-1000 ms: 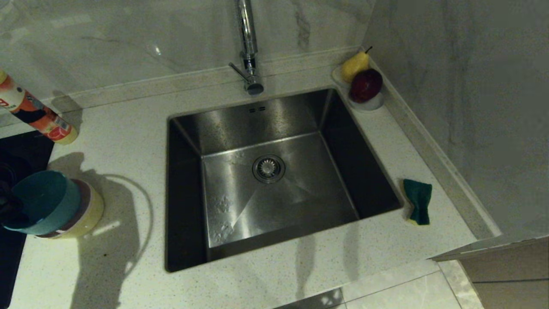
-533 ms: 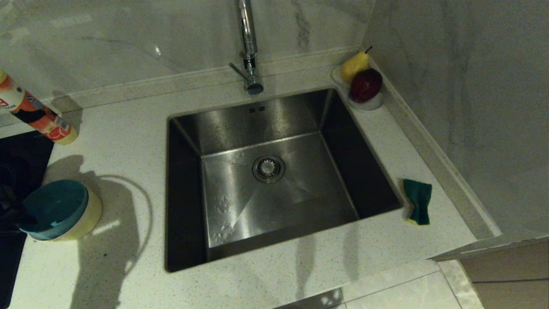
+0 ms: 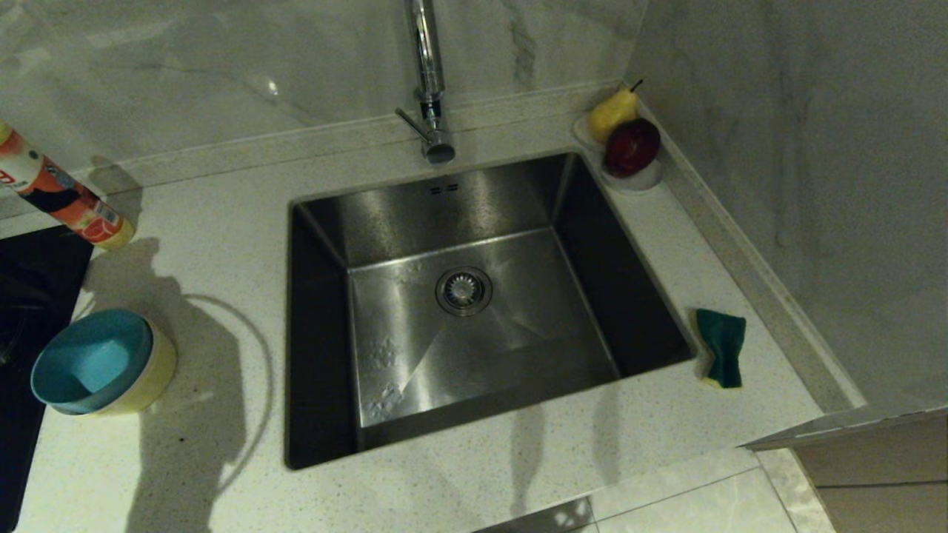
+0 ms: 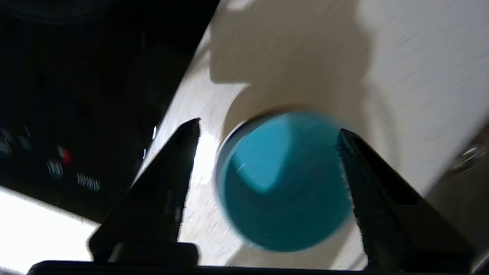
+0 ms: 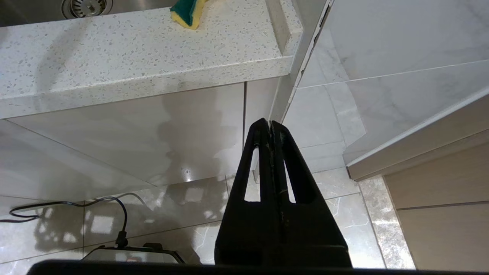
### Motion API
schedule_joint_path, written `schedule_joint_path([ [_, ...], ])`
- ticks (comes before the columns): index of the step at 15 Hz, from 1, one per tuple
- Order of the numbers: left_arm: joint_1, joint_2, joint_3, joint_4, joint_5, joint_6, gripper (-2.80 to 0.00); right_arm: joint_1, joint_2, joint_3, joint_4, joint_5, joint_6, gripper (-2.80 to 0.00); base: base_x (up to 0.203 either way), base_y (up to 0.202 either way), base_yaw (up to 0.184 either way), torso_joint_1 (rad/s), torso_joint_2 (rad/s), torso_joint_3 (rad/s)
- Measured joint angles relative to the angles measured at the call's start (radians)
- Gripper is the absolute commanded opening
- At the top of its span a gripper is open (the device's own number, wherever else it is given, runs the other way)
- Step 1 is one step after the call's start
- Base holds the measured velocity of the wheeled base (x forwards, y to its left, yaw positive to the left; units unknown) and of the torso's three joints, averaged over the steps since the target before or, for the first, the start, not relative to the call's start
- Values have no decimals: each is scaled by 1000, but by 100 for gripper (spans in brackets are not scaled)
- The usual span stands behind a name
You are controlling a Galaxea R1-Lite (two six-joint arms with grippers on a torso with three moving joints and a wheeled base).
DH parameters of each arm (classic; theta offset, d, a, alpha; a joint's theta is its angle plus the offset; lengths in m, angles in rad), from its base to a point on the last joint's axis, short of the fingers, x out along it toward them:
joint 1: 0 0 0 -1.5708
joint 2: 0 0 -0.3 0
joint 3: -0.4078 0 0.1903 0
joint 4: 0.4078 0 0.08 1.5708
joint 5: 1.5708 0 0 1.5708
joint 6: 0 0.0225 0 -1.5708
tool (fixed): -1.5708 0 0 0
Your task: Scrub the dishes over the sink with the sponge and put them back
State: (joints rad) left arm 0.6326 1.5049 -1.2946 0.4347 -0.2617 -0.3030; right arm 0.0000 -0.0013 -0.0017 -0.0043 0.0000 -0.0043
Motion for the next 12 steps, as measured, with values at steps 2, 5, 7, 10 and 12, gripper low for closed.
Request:
schedule_joint_path([
  [2, -9, -11, -77, 6, 5, 0, -280, 0, 0, 0, 0, 0, 0, -280, 0, 0, 0, 0, 0, 0],
  [5, -77, -6, -210, -10, 24, 42, -280, 0, 0, 0, 0, 0, 0, -280, 0, 0, 0, 0, 0, 0],
  [7, -141, 8, -272, -34, 39, 137, -280, 0, 0, 0, 0, 0, 0, -280, 0, 0, 0, 0, 0, 0],
  [10, -254, 51, -314, -58, 172, 237, -280, 0, 0, 0, 0, 0, 0, -280, 0, 0, 0, 0, 0, 0],
  [12, -320, 77, -313, -126, 229, 284, -280, 0, 0, 0, 0, 0, 0, -280, 0, 0, 0, 0, 0, 0],
])
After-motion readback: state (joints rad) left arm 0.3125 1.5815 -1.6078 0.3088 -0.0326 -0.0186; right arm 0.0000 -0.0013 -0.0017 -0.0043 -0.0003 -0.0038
